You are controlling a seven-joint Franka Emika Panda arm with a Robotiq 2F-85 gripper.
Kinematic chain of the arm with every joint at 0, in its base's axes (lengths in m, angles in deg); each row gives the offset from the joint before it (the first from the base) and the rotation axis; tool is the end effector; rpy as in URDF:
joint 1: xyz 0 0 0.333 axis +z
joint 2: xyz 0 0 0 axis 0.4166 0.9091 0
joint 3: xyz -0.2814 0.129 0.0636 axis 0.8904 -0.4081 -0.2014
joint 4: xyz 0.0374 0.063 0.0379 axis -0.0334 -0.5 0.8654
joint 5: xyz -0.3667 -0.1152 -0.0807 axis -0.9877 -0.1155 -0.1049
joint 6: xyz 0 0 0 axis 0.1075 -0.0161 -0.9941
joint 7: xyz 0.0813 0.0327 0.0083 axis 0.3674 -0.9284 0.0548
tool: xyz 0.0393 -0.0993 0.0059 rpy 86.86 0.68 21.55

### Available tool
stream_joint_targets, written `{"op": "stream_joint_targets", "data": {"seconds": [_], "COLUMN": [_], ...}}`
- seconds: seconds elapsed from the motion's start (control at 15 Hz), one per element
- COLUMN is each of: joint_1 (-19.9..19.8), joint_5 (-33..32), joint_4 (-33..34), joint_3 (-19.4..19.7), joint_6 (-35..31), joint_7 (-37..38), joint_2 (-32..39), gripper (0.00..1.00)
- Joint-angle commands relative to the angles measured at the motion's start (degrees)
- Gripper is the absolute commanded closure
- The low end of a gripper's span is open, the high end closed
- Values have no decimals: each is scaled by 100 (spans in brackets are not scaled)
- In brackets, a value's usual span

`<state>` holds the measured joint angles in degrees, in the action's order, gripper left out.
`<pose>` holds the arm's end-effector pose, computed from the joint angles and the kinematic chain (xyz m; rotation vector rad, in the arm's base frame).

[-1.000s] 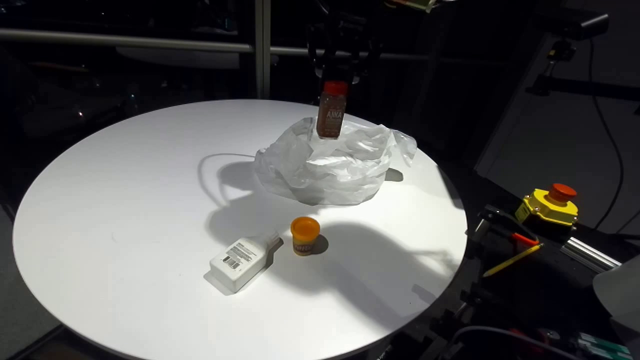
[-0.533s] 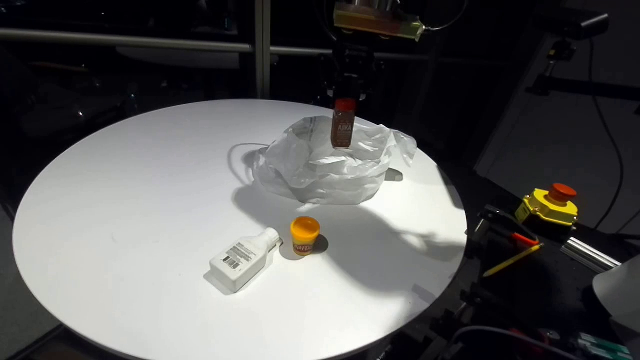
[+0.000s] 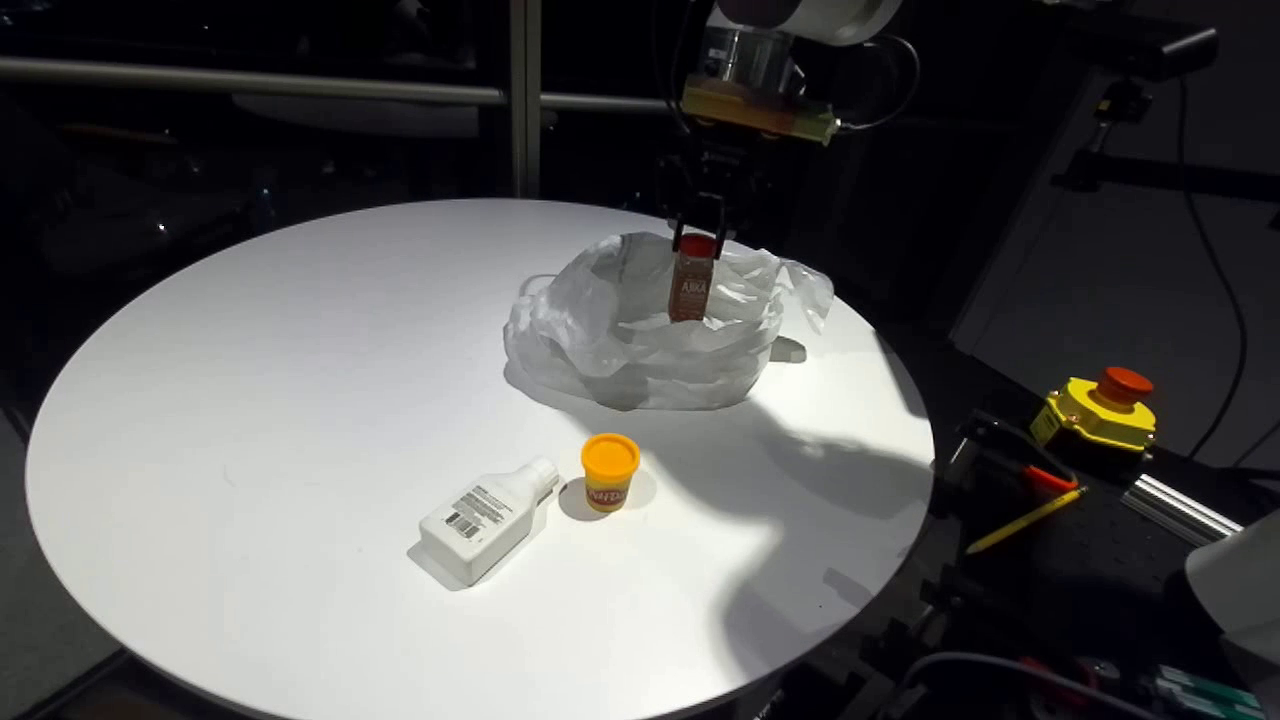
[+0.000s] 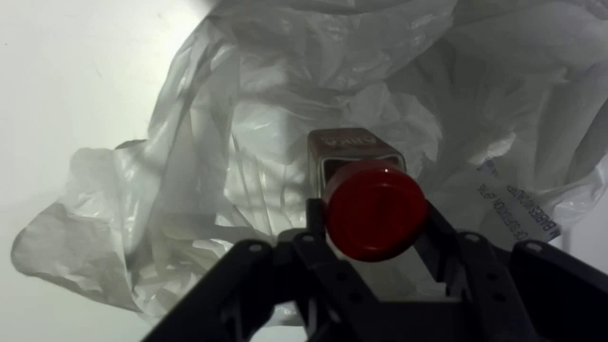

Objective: Put the containers in the plastic bag, pull the plastic bag upwards

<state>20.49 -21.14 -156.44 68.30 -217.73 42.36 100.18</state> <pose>0.5727 -0.1052 0.2367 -2.7378 1.3993 0.0048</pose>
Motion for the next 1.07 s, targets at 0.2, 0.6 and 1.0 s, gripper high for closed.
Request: {"op": "stream_joint_targets", "data": {"seconds": [0.2, 0.6, 1.0], "joint_1": [135, 225, 178], "joint_5": [-30, -267, -354], "joint_4": [480, 397, -112], "joint_3": [211, 350, 93], "joint_6": [-287, -52, 740], "joint_7": [14, -75, -1027], "joint_2": [536, 249, -909], "gripper": [76, 12, 0]}}
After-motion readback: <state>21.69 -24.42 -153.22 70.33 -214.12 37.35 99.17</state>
